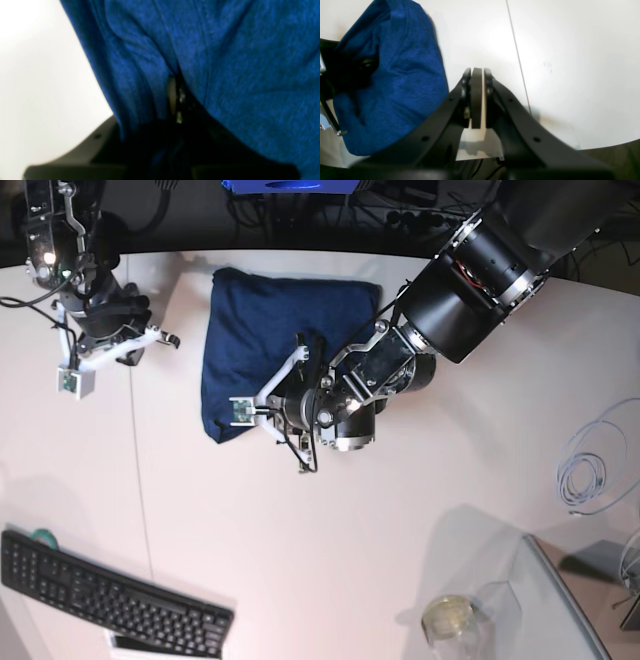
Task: Layout the t-shirt on the table in an organized manner, then fold the t-shirt properly
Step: 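Press and smooth the folded shirt's hem with the left gripper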
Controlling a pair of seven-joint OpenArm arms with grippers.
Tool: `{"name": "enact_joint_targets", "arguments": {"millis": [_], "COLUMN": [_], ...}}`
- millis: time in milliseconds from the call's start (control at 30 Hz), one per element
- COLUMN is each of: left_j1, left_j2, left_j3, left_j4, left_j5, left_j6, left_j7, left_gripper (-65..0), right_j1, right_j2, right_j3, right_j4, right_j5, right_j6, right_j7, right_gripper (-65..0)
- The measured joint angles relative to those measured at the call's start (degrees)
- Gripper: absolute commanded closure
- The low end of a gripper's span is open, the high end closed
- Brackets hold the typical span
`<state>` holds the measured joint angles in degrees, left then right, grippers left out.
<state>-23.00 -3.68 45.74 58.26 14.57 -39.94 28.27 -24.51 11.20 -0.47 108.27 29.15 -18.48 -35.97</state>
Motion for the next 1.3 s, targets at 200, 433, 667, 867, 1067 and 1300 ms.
{"name": "enact_joint_targets", "arguments": {"millis": [200, 433, 667, 867, 1067, 1300], "left_j1": [-0.04, -0.87, -2.51, -3.02, -4.44, -3.85], "left_j2": [0.00, 0.00, 0.00, -0.35, -1.22, -2.99], "left_j3": [0.37, 0.55, 0.59, 0.61, 0.39, 0.72], "left_j4": [0.17, 0.15, 0.04, 4.35, 12.52, 18.32], "left_j5": [0.20, 0.24, 0.24, 0.48, 0.15, 0.20], "left_j6": [0.00, -0.44, -0.44, -0.55, -0.39, -0.52], "left_j7": [0.00, 0.26, 0.68, 1.20, 2.91, 8.44], "left_gripper": [0.0, 0.0, -25.8, -32.3, -32.3, -32.3], "right_j1": [0.07, 0.15, 0.17, 0.17, 0.15, 0.15], "right_j2": [0.00, 0.00, 0.00, -0.02, -0.02, -0.02], "right_j3": [0.00, 0.00, -0.02, -0.02, -0.13, -0.17], "right_j4": [0.00, 0.00, 0.00, 0.00, 0.00, 0.00], "right_j5": [0.00, 0.00, 0.00, 0.02, 0.02, 0.09], "right_j6": [0.00, 0.00, 0.00, -0.02, 0.00, 0.00], "right_j7": [0.00, 0.00, 0.00, 0.00, 0.00, -0.02], "right_gripper": [-2.1, -2.1, -2.1, -2.1, -2.1, -2.1]}}
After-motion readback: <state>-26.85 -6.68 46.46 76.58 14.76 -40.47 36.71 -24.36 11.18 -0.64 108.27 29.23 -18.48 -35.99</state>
